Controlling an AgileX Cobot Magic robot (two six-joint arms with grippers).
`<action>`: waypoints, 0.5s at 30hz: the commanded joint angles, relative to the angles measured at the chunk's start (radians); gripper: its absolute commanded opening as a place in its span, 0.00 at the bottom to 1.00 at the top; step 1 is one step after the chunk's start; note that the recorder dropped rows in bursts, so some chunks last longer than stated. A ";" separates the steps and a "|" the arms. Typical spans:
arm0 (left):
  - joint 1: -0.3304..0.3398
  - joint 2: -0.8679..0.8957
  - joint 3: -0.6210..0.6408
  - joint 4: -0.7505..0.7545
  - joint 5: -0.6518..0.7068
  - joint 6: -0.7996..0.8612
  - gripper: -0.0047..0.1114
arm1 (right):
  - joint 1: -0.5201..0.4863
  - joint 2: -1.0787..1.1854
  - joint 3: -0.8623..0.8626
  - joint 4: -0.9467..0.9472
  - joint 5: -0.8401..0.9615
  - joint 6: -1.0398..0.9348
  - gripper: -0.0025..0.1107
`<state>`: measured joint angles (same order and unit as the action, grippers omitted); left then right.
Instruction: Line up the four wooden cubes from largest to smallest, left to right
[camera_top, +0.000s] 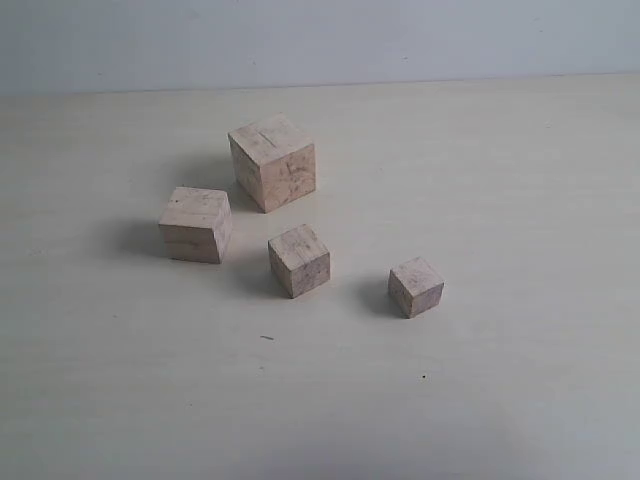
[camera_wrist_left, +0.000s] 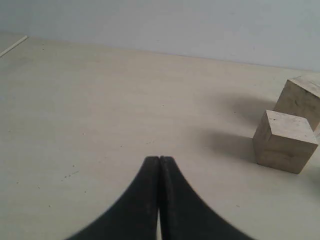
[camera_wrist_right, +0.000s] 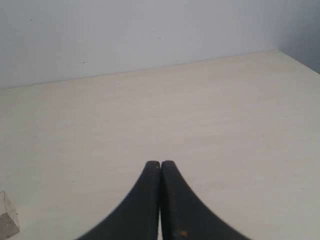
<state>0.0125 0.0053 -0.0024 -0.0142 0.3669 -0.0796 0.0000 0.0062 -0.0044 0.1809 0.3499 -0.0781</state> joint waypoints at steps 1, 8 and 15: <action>-0.006 -0.005 0.002 0.005 -0.011 -0.004 0.04 | -0.001 -0.006 0.004 0.000 -0.014 -0.002 0.02; -0.006 -0.005 0.002 0.005 -0.011 -0.004 0.04 | -0.001 -0.006 0.004 0.000 -0.014 -0.002 0.02; -0.006 -0.005 0.002 0.005 -0.011 -0.004 0.04 | -0.001 -0.006 0.004 0.002 -0.148 -0.002 0.02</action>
<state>0.0125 0.0053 -0.0024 -0.0142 0.3669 -0.0796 0.0000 0.0062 -0.0044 0.1809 0.3171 -0.0781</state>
